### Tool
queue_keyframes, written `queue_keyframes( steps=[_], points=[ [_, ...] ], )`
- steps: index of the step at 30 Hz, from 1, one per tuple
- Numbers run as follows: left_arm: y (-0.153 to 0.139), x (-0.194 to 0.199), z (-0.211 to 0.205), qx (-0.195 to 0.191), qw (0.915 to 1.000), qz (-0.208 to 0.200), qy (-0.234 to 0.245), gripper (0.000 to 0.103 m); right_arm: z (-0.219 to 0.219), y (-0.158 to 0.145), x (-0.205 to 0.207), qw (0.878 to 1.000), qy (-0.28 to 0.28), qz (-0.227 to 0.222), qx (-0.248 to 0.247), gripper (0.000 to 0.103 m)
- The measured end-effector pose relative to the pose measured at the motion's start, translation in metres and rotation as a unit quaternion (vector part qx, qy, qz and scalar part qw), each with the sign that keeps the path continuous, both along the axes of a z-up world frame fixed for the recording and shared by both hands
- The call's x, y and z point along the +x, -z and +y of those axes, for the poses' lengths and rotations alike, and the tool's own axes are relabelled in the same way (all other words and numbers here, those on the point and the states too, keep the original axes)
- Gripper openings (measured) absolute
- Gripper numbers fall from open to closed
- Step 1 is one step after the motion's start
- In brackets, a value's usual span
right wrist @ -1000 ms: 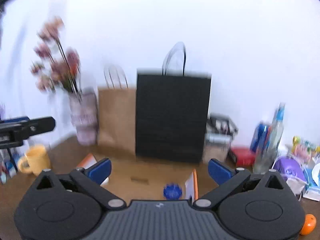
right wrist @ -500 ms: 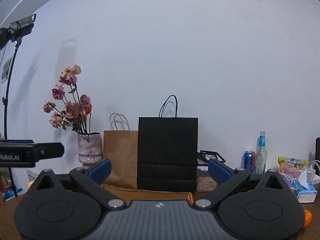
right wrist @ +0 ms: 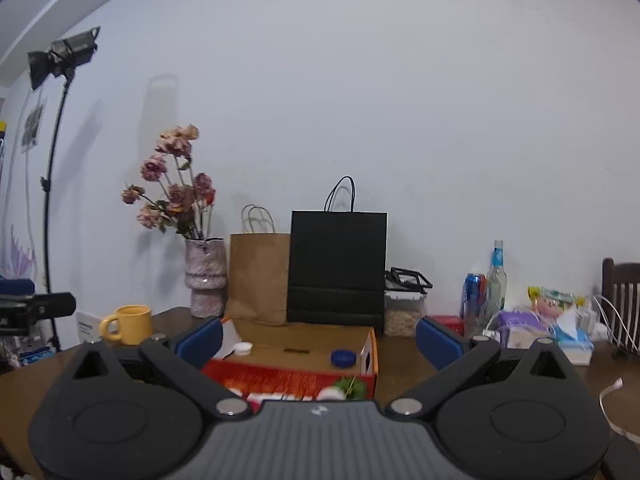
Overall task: Organize rigid objects
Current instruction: 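Open both tools to release the caps and lift away, then grasp the green spray bottle with the left tool while the right grasps the white cube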
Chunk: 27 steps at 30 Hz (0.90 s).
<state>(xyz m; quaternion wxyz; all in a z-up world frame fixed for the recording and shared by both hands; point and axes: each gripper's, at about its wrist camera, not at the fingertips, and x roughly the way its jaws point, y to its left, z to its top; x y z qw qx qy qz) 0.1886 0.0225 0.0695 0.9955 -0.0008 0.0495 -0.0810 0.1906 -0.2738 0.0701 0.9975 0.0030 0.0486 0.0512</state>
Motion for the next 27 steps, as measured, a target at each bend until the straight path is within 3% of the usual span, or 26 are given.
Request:
queue_keyframes(
  steps=[3,6,8,10,14,18,27],
  points=[
    [0.016,-0.051,0.005,0.01,0.9999,0.001,0.006,0.103,0.003,0.016,-0.052,0.999,-0.005,-0.006,0.034,0.103],
    [0.028,-0.101,0.007,0.017,0.9996,-0.006,-0.023,0.103,0.012,0.029,-0.096,0.997,0.01,0.019,0.067,0.103],
    [0.034,-0.13,0.008,0.021,0.9995,-0.018,-0.015,0.103,0.02,0.04,-0.125,0.996,0.023,0.017,0.09,0.103],
    [0.037,-0.143,0.007,0.038,0.9992,-0.014,0.005,0.103,0.031,0.044,-0.14,0.996,0.015,0.019,0.082,0.103],
    [0.035,-0.14,0.005,0.047,0.9988,-0.013,-0.01,0.103,0.05,0.042,-0.139,0.999,-0.012,0.016,0.025,0.103],
    [0.034,-0.124,0.011,0.01,0.9996,0.017,-0.021,0.103,0.045,0.049,-0.126,0.997,-0.022,0.046,0.057,0.103],
    [0.063,-0.064,0.006,0.02,0.9965,0.073,-0.035,0.103,0.028,0.08,-0.076,0.993,0.007,0.094,0.07,0.102]
  ],
)
